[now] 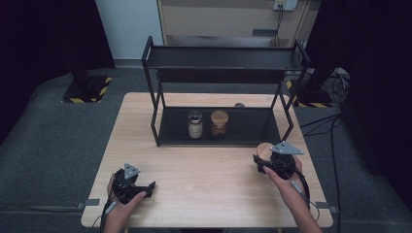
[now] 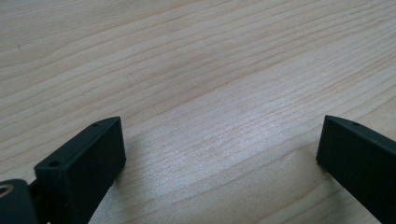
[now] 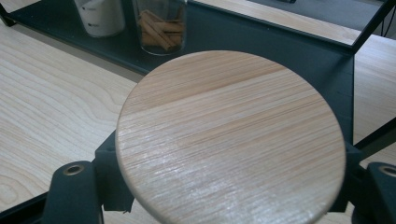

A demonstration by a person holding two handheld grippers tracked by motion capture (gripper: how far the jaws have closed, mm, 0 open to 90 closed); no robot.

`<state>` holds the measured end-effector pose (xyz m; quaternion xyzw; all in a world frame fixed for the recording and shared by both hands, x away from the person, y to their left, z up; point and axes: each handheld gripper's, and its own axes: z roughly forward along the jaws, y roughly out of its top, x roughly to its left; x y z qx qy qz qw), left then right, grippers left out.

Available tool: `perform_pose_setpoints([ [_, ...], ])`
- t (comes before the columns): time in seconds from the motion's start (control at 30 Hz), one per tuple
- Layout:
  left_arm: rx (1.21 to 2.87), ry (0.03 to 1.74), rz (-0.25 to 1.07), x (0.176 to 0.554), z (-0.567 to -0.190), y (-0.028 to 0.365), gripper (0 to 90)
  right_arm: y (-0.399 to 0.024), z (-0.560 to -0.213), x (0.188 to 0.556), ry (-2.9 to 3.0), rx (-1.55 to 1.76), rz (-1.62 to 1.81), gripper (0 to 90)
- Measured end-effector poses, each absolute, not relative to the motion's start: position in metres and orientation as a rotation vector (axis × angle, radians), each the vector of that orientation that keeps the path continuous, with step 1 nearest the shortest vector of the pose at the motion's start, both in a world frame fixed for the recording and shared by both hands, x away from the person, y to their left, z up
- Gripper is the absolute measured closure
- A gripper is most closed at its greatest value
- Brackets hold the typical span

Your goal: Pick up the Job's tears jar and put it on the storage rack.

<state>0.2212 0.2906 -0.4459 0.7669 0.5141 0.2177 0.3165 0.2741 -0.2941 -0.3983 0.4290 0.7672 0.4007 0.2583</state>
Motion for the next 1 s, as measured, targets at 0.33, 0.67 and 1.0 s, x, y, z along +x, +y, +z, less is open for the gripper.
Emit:
perform_pose_setpoints([
  [0.33,2.019,1.354,0.573,0.221,-0.446,0.291,0.0,-0.287,-0.397,0.276,2.091,1.147,1.089,25.6],
  [0.67,2.019,1.354,0.573,0.221,-0.446,0.291,0.0,-0.280,-0.396,0.278,2.096,1.142,1.090,25.7],
  [1.0,2.019,1.354,0.573,0.221,-0.446,0.291,0.0,-0.272,-0.397,0.282,2.113,1.128,1.096,25.7],
])
